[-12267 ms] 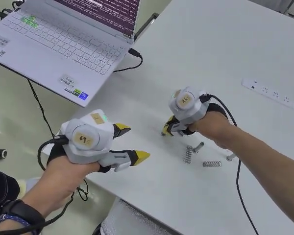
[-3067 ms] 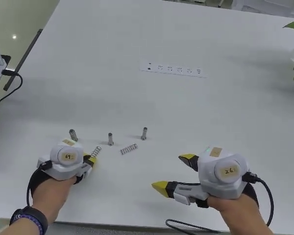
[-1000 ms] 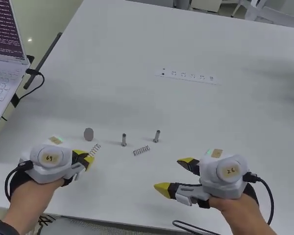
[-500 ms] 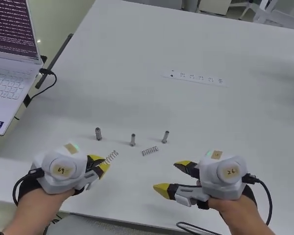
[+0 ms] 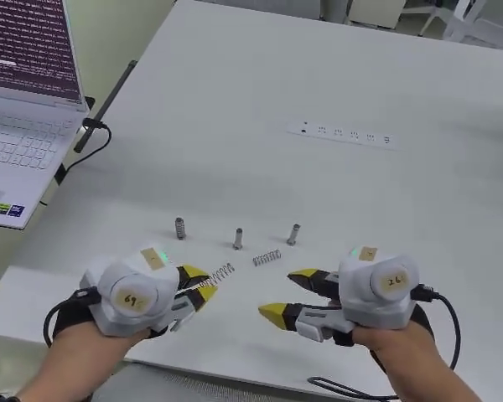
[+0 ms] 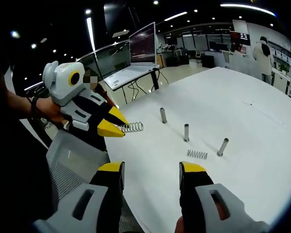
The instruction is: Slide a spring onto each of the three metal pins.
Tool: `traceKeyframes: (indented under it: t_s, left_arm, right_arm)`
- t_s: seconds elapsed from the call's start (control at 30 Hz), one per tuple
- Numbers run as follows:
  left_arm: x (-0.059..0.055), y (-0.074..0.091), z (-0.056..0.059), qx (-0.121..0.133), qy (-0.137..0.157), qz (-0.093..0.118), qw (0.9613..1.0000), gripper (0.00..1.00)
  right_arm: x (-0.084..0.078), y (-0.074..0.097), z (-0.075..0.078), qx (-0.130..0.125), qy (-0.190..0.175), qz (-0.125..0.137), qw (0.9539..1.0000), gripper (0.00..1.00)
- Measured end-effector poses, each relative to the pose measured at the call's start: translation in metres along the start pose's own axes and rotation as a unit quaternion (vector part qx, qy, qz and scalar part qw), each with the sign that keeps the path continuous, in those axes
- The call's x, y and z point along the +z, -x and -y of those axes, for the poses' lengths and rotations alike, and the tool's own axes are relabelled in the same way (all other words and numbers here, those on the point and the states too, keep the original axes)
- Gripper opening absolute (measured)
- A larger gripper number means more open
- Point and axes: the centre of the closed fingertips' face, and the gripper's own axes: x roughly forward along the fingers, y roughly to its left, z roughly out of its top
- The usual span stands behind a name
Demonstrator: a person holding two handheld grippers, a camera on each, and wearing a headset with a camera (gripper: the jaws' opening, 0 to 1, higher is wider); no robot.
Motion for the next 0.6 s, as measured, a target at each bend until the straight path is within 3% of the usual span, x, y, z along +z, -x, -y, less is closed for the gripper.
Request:
traceKeyframes:
  t_s: [0.4,0.6]
  left_arm:
    - [0.012,-0.003,0.026,-0.039,-0.023,0.010,0.9989,0.03]
    - [0.019,-0.002,0.035,-0.058,-0.039,0.013,0.9975,0.03]
  right_arm:
    - [0.011,-0.005,-0.013,0.030,0.006,0.012,0.9995,0.35]
    - [0.017,-0.008,-0.025,0.064,-0.028,0.031,0.9971,0.32]
